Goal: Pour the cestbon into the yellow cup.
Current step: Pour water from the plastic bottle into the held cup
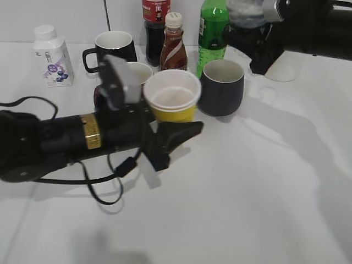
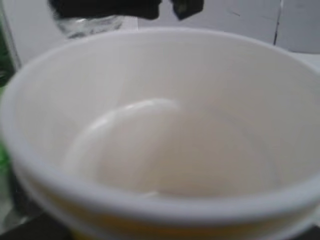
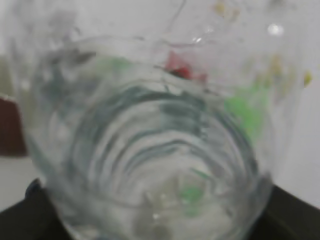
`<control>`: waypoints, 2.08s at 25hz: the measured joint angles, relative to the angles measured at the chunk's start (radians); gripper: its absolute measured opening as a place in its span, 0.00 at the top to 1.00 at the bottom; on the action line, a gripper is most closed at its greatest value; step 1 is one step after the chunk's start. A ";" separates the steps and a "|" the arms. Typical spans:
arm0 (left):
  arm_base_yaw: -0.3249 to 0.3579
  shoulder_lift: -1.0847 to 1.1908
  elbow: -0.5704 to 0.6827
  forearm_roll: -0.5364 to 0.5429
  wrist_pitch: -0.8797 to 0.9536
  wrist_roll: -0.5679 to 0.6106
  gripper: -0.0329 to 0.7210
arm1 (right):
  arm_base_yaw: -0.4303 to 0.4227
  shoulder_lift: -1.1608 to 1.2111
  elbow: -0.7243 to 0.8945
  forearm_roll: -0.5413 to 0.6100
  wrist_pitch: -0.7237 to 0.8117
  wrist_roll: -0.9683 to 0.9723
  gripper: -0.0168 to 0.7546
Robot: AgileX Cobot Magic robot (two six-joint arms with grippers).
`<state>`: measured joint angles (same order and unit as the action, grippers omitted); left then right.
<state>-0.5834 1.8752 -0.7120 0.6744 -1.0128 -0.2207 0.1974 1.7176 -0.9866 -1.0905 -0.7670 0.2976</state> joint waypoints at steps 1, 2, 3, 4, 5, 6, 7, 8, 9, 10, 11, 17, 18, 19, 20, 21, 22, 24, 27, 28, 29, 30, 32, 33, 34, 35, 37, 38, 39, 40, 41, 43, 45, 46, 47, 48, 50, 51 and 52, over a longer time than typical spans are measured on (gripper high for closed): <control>-0.016 0.000 -0.013 0.000 0.024 -0.001 0.38 | 0.000 0.000 0.000 -0.020 0.000 -0.003 0.38; -0.033 0.001 -0.028 0.000 0.048 -0.001 0.38 | 0.000 0.000 0.000 -0.041 0.000 -0.005 0.38; -0.047 0.001 -0.042 -0.002 0.068 -0.001 0.38 | 0.000 0.000 0.000 -0.061 0.000 -0.008 0.38; -0.062 0.001 -0.054 -0.006 0.093 -0.001 0.38 | 0.000 0.000 0.000 -0.082 0.000 -0.016 0.38; -0.075 0.001 -0.062 -0.011 0.113 -0.001 0.38 | 0.000 0.000 0.000 -0.102 0.000 -0.024 0.38; -0.083 0.001 -0.069 -0.015 0.123 -0.001 0.38 | 0.000 0.000 0.000 -0.121 0.001 -0.037 0.38; -0.090 0.001 -0.074 -0.016 0.129 -0.002 0.38 | 0.000 0.000 0.000 -0.134 0.001 -0.047 0.38; -0.094 0.001 -0.077 -0.019 0.131 -0.006 0.38 | 0.000 0.000 0.000 -0.145 0.003 -0.057 0.38; -0.097 0.001 -0.079 -0.020 0.134 -0.011 0.38 | 0.000 0.000 0.000 -0.154 0.007 -0.072 0.38; -0.097 0.001 -0.080 -0.020 0.136 -0.024 0.38 | 0.000 0.000 0.000 -0.166 0.013 -0.090 0.38; -0.097 0.001 -0.080 -0.024 0.143 -0.037 0.38 | 0.000 0.000 0.000 -0.176 0.024 -0.111 0.38; -0.097 0.002 -0.080 -0.042 0.187 -0.078 0.38 | 0.000 0.000 0.000 -0.214 0.071 -0.187 0.38; -0.097 0.002 -0.080 -0.042 0.188 -0.084 0.38 | 0.000 0.000 0.000 -0.217 0.074 -0.196 0.38; -0.097 0.002 -0.080 -0.042 0.190 -0.093 0.38 | 0.000 0.000 0.000 -0.217 0.078 -0.203 0.38; -0.097 0.002 -0.081 -0.042 0.198 -0.105 0.38 | 0.000 0.000 0.000 -0.218 0.083 -0.215 0.38; -0.097 0.002 -0.083 -0.042 0.208 -0.116 0.38 | 0.000 0.000 0.000 -0.218 0.085 -0.223 0.38; -0.097 0.002 -0.084 -0.042 0.220 -0.128 0.38 | 0.000 0.000 0.000 -0.219 0.087 -0.232 0.38; -0.097 0.002 -0.088 -0.038 0.240 -0.142 0.38 | 0.000 0.000 0.000 -0.223 0.095 -0.258 0.38; -0.102 0.002 -0.116 -0.006 0.268 -0.166 0.38 | 0.000 0.000 0.000 -0.228 0.101 -0.291 0.38; -0.106 0.002 -0.130 0.000 0.288 -0.174 0.38 | 0.000 0.000 0.000 -0.228 0.101 -0.303 0.38; -0.110 0.002 -0.143 0.004 0.313 -0.178 0.38 | 0.000 0.000 0.000 -0.229 0.101 -0.314 0.38; -0.114 0.002 -0.152 0.007 0.332 -0.182 0.38 | 0.000 0.000 0.000 -0.230 0.101 -0.320 0.38; -0.114 0.002 -0.164 0.010 0.349 -0.183 0.38 | 0.000 0.000 0.000 -0.232 0.106 -0.336 0.38; -0.114 0.002 -0.165 0.012 0.353 -0.184 0.38 | 0.000 0.000 0.000 -0.232 0.110 -0.347 0.38; -0.114 0.002 -0.166 0.019 0.355 -0.185 0.38 | 0.000 0.000 0.000 -0.233 0.118 -0.356 0.38; -0.114 0.002 -0.166 0.025 0.357 -0.185 0.38 | 0.000 0.000 0.000 -0.233 0.130 -0.367 0.38; -0.114 0.002 -0.166 0.031 0.359 -0.185 0.38 | 0.000 0.000 0.000 -0.239 0.145 -0.388 0.38; -0.114 0.002 -0.166 0.036 0.359 -0.185 0.38 | 0.000 0.000 0.000 -0.245 0.150 -0.397 0.38; -0.114 0.002 -0.167 0.040 0.359 -0.185 0.38 | 0.000 0.000 0.000 -0.256 0.153 -0.405 0.38; -0.114 0.002 -0.168 0.046 0.359 -0.185 0.38 | 0.000 0.000 0.000 -0.264 0.156 -0.415 0.38; -0.114 0.002 -0.168 0.055 0.359 -0.185 0.38 | 0.000 0.000 0.000 -0.270 0.158 -0.423 0.38; -0.114 0.002 -0.168 0.071 0.358 -0.185 0.38 | 0.000 0.000 0.000 -0.275 0.163 -0.445 0.38; -0.115 0.002 -0.168 0.075 0.358 -0.185 0.38 | 0.000 0.000 0.000 -0.279 0.165 -0.459 0.38; -0.115 0.002 -0.168 0.075 0.358 -0.185 0.38 | 0.000 0.000 0.000 -0.279 0.166 -0.464 0.38; -0.115 0.003 -0.171 0.076 0.358 -0.185 0.38 | 0.000 0.000 0.000 -0.279 0.167 -0.470 0.38; -0.115 0.004 -0.174 0.076 0.358 -0.185 0.38 | 0.000 0.000 0.000 -0.279 0.167 -0.474 0.38; -0.115 0.012 -0.188 0.078 0.357 -0.185 0.38 | 0.000 0.000 0.000 -0.279 0.168 -0.478 0.38; -0.115 0.020 -0.195 0.078 0.357 -0.185 0.38 | 0.000 0.000 0.000 -0.279 0.169 -0.479 0.38; -0.115 0.028 -0.200 0.078 0.357 -0.185 0.38 | 0.000 0.000 0.000 -0.279 0.170 -0.481 0.38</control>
<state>-0.6988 1.9033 -0.9120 0.7528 -0.6556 -0.4057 0.1974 1.7176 -0.9870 -1.3697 -0.5970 -0.1837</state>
